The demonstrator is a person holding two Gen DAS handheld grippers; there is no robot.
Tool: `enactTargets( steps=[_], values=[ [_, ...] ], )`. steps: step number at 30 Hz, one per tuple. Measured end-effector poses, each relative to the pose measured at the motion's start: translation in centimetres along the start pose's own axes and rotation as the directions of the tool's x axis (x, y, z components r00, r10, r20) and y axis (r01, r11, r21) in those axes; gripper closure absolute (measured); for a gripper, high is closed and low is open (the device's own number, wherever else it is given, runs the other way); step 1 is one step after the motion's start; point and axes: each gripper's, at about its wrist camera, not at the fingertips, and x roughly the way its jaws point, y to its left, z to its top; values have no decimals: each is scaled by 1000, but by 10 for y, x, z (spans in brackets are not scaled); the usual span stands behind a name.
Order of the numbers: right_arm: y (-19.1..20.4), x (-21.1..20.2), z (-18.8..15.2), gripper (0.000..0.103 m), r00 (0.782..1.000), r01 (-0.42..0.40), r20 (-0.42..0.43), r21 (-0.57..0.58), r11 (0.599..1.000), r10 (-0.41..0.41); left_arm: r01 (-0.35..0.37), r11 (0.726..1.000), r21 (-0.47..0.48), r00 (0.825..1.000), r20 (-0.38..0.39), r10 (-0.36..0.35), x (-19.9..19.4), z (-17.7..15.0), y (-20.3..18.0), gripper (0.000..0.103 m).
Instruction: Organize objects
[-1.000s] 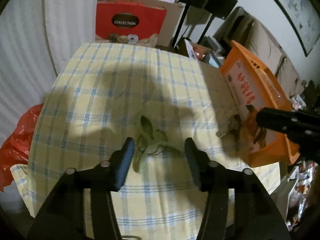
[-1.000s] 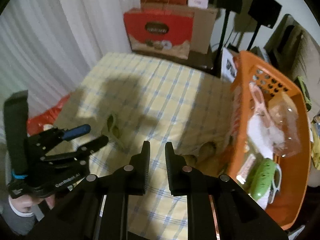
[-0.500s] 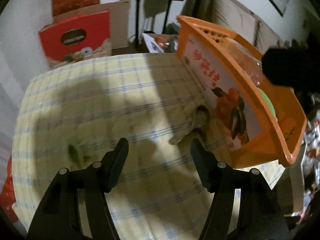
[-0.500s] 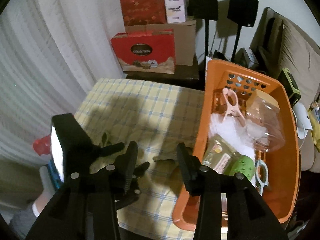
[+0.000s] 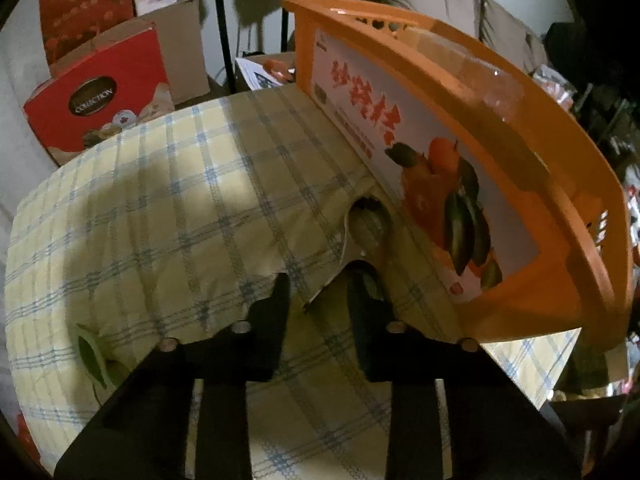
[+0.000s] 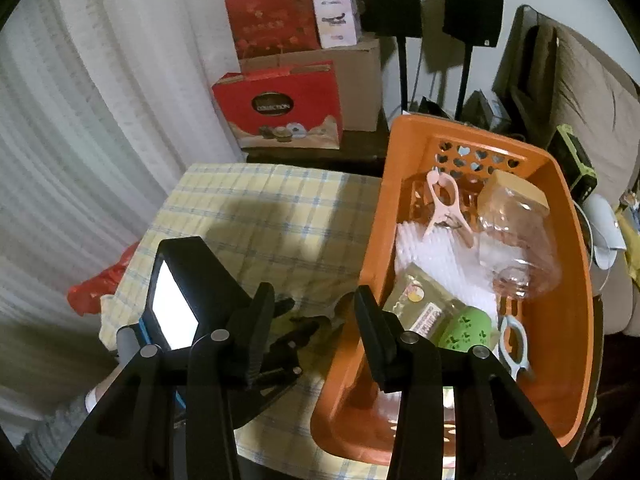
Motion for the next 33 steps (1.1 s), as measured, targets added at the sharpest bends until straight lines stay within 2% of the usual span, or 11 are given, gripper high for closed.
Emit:
enactTargets(
  steps=[1,5,9,17,25,27,30,31,33],
  values=[
    [-1,0,-1,61,1000,1,1,3,1000,-1,2,1000,3,1000,-7,-2,0,-3,-1,91],
    [-2,0,0,61,1000,1,0,4,1000,-1,38,999,-4,999,3,-38,-1,-8,-1,101],
    [-1,0,-2,61,1000,2,-3,5,1000,-2,47,999,-21,999,10,-47,-6,-11,4,101],
    [12,4,-6,61,1000,-15,-10,-7,1000,14,17,999,-46,999,46,-14,-36,-26,25,101],
    [26,11,-12,61,999,-42,-23,-29,999,42,-4,994,-105,1000,16,6,-53,-45,44,101],
    [28,13,-14,61,998,-52,-27,-31,998,52,-10,991,-135,1000,3,11,-55,-47,49,98],
    [29,13,-16,61,998,-62,-28,-30,998,61,4,978,-207,1000,3,-3,-55,-45,58,80],
    [29,13,-17,61,998,-64,-27,-30,998,63,-5,976,-216,1000,10,7,-56,-44,57,70],
    [27,11,-18,61,998,-64,-25,-28,998,63,-8,976,-218,1000,17,12,-53,-40,55,65]
  ],
)
